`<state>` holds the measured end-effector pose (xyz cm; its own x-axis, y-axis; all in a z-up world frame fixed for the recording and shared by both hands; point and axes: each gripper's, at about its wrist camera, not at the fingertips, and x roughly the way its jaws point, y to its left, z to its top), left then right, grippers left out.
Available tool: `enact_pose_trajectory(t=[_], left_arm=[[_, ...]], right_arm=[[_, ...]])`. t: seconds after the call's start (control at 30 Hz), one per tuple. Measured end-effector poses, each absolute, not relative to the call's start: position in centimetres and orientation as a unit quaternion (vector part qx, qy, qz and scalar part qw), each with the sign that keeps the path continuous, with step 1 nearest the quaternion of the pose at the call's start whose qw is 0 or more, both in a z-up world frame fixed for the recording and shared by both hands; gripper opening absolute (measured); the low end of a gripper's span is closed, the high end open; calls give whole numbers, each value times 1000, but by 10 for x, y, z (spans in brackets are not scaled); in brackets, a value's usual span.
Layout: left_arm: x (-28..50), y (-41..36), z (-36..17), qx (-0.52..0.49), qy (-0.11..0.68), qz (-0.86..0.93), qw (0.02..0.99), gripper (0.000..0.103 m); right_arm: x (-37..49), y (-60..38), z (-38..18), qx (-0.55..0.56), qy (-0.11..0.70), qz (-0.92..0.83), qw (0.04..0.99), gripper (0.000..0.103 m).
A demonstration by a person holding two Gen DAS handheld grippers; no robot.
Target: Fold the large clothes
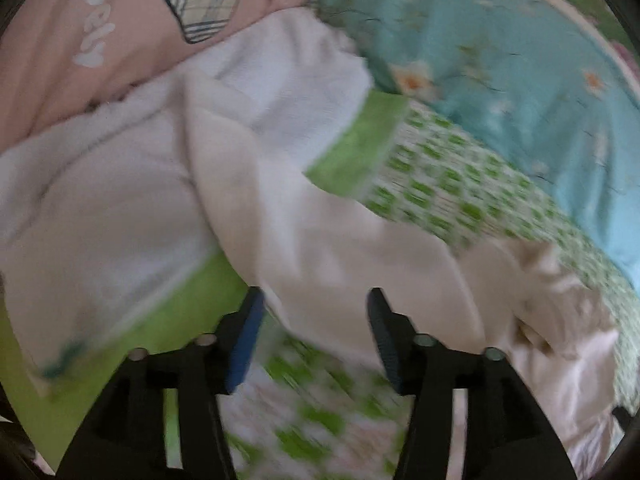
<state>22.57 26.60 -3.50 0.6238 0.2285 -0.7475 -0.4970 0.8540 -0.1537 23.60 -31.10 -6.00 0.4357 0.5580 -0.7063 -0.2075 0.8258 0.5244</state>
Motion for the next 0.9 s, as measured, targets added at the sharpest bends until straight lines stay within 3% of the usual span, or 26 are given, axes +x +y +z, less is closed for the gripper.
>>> enact_pose_trajectory(t=[0.3, 0.37, 0.4, 0.43, 0.67, 0.9], left_arm=[[305, 344, -50, -100, 397, 331, 850, 55], [309, 362, -49, -115, 387, 331, 853, 34], [309, 367, -49, -125, 384, 324, 856, 16], [309, 372, -48, -138, 379, 313, 860, 11], [266, 357, -24, -194, 309, 228, 903, 5], [216, 262, 6, -208, 255, 117, 937, 5]], right_arm=[[224, -274, -65, 173, 502, 263, 805, 37], [224, -270, -65, 169, 505, 265, 804, 37], [223, -268, -65, 165, 506, 265, 804, 37], [223, -267, -65, 163, 506, 264, 805, 37], [221, -259, -60, 164, 501, 275, 804, 37], [213, -256, -50, 175, 486, 293, 805, 37]])
